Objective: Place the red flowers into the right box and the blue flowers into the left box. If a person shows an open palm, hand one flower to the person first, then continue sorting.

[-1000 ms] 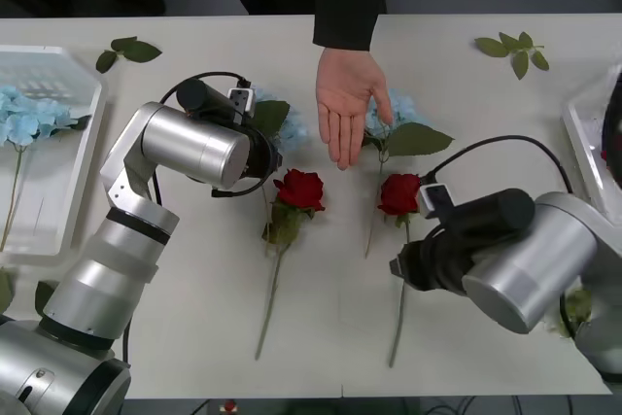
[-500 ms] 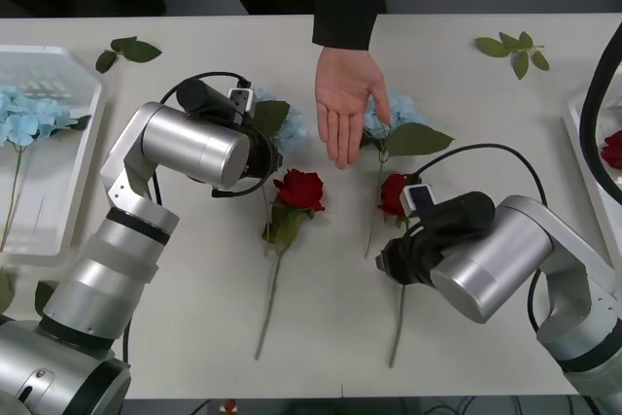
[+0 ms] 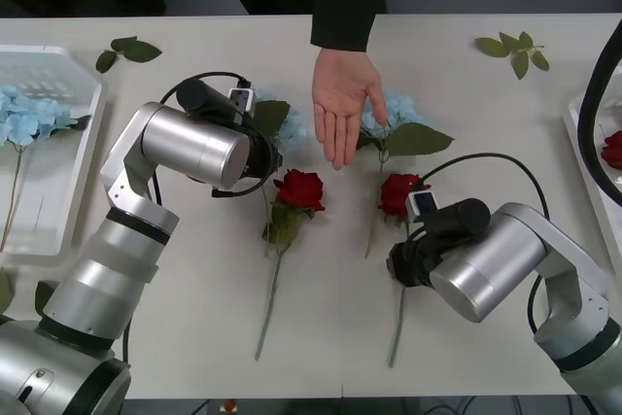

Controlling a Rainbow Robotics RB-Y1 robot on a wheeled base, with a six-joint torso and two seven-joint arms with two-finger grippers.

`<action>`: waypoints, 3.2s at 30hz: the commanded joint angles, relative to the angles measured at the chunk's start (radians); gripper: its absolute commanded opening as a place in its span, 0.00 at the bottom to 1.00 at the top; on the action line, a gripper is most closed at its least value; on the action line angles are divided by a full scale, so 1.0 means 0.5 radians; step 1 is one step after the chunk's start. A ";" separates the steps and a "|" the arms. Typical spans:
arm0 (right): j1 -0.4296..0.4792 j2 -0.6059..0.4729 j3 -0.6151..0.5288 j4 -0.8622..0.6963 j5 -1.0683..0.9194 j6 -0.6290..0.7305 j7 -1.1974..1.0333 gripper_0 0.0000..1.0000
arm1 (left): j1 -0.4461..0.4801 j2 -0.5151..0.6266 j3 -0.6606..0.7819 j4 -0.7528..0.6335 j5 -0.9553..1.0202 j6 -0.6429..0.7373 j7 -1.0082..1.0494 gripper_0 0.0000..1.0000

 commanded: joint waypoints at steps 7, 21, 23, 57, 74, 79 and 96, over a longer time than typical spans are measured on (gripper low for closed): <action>-0.032 0.059 0.022 -0.020 0.010 -0.009 -0.071 0.00 | -0.054 0.012 0.021 -0.042 0.015 -0.007 0.010 1.00; -0.017 -0.235 -0.285 -0.376 -0.192 0.067 0.073 0.00 | -0.054 0.015 0.024 -0.042 0.015 -0.007 0.007 1.00; 0.026 -0.312 -0.417 -0.462 -0.315 0.064 0.174 0.00 | -0.054 0.015 0.021 -0.042 0.018 -0.007 0.004 1.00; -0.686 0.084 -1.009 -0.244 -1.459 -1.457 1.662 0.00 | -0.054 0.030 0.021 -0.042 0.027 -0.010 0.007 1.00; -0.680 0.081 -1.030 -0.244 -1.567 -1.454 1.684 0.00 | -0.054 0.037 0.024 -0.042 0.040 -0.007 0.004 1.00; -0.680 0.081 -1.030 -0.244 -1.567 -1.454 1.684 1.00 | -0.054 0.040 0.024 -0.042 0.040 -0.010 0.007 1.00; -0.680 0.081 -1.030 -0.244 -1.567 -1.454 1.684 1.00 | -0.054 0.040 0.024 -0.042 0.043 -0.010 -0.002 1.00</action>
